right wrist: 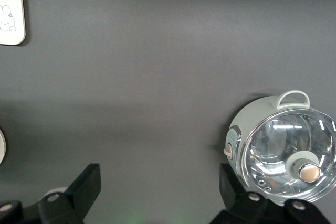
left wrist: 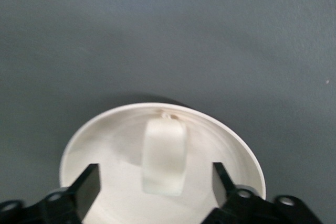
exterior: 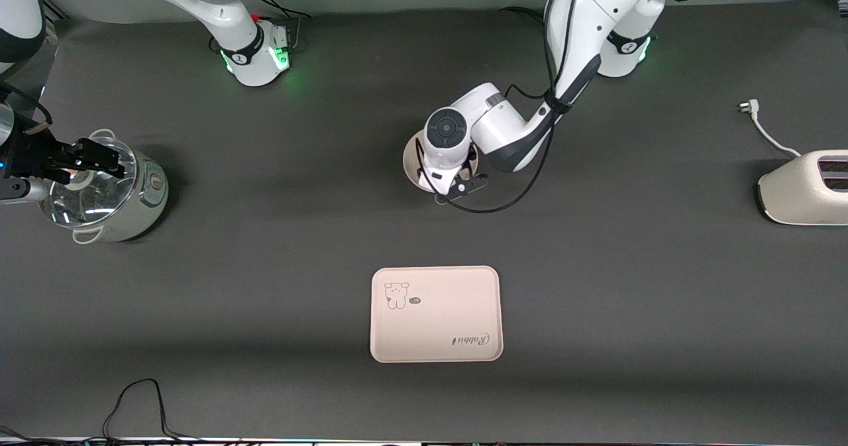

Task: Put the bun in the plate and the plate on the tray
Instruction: 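Open the left gripper and withdraw it from the plate, then move the right gripper to the plate rim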

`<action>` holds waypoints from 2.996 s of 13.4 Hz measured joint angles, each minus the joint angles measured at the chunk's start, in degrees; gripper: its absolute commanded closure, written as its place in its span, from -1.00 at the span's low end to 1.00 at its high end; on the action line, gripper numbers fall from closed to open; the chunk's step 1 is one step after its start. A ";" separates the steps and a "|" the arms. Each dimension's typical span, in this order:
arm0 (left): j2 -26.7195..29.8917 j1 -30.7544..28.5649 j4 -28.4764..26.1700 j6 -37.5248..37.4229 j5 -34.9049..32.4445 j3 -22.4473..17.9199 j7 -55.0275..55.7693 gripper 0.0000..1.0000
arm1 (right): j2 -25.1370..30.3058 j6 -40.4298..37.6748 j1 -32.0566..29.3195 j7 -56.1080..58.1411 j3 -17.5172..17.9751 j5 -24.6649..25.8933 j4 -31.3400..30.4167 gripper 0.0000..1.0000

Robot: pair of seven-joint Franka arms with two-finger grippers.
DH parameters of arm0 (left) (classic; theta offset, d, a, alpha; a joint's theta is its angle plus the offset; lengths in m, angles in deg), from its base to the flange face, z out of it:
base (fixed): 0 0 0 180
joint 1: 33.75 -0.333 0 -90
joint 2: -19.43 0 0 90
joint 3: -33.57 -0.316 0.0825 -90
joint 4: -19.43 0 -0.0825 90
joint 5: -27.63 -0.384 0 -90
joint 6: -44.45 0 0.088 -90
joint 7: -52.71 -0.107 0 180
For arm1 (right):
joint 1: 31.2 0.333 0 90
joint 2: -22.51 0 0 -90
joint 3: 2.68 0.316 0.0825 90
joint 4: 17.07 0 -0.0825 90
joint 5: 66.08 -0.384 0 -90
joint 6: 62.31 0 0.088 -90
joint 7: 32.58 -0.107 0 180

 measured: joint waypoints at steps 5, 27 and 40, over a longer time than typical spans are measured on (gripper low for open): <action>12.18 -9.12 2.73 -13.75 -2.41 -0.42 -10.09 -1.00 | 0.00 0.00 0.05 0.00 0.04 0.00 -0.11 -1.00; 32.59 -16.84 2.64 -28.77 2.76 -31.45 -66.67 -1.00 | 0.23 19.05 51.02 -54.91 1.23 -11.58 -13.37 -1.00; 33.85 -15.35 1.79 -31.70 2.78 -32.27 -67.24 -1.00 | -5.39 64.31 53.25 -54.87 0.66 -10.09 -44.40 -1.00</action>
